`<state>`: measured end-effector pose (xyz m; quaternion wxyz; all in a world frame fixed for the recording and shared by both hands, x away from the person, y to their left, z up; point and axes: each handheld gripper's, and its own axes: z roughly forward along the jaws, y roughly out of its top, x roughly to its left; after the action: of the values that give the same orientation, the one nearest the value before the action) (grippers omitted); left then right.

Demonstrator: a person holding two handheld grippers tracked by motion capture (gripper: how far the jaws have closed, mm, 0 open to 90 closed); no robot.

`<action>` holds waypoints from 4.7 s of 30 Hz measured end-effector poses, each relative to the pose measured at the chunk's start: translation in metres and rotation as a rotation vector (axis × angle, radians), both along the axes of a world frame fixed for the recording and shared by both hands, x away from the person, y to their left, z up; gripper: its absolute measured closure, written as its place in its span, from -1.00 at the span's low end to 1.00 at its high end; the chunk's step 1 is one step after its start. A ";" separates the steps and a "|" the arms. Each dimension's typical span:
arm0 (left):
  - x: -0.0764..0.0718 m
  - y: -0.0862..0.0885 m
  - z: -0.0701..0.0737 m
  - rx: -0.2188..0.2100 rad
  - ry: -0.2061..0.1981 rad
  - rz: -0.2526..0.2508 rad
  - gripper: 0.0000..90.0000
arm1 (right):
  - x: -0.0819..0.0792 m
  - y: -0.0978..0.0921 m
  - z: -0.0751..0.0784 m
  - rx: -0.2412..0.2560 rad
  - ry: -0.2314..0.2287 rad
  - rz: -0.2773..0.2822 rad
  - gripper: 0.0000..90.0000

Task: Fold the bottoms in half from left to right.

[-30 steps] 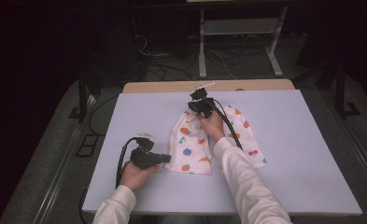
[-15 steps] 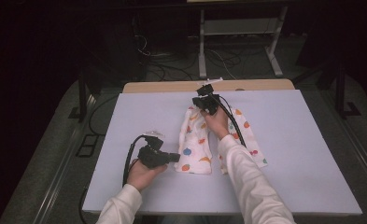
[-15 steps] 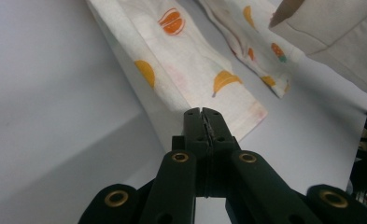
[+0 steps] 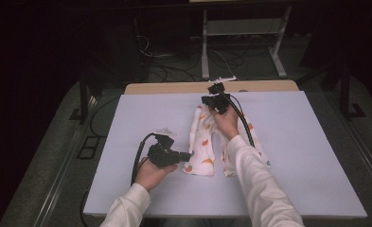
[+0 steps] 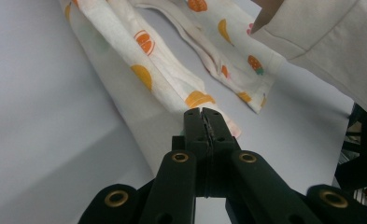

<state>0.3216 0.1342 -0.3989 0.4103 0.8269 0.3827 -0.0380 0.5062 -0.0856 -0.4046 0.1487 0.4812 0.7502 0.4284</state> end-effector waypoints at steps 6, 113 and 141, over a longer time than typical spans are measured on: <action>0.000 -0.006 0.000 0.000 0.000 -0.016 0.99 | -0.001 -0.006 0.000 0.006 0.002 -0.005 0.94; 0.034 -0.192 -0.030 -0.147 0.094 -0.120 0.99 | -0.010 -0.159 -0.008 0.006 0.048 -0.013 -0.71; 0.034 -0.227 -0.037 -0.120 0.112 -0.128 0.99 | -0.027 -0.175 -0.004 0.025 0.069 -0.022 -1.00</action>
<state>0.3553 -0.0929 -0.4358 0.4338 0.8202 0.3483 -0.1332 0.4797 -0.2605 -0.4084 0.1212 0.5059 0.7441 0.4192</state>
